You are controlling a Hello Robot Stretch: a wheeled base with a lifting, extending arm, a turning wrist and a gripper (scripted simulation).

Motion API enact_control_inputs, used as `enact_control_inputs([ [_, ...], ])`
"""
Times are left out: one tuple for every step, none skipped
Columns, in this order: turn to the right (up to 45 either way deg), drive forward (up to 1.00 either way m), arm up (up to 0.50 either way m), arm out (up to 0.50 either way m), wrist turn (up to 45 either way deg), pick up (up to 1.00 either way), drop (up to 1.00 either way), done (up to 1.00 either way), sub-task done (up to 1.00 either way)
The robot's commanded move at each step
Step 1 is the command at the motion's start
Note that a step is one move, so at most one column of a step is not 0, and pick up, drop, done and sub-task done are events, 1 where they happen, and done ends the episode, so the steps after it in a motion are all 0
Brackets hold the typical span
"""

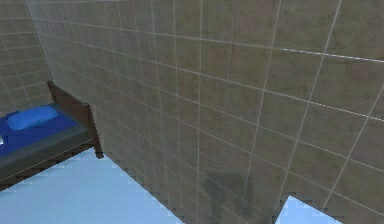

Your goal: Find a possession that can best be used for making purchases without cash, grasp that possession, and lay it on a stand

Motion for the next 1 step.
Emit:
enact_control_inputs([
  [0.0,0.00,0.00,0.00,0.0,1.00,0.00,0.00,0.00],
])
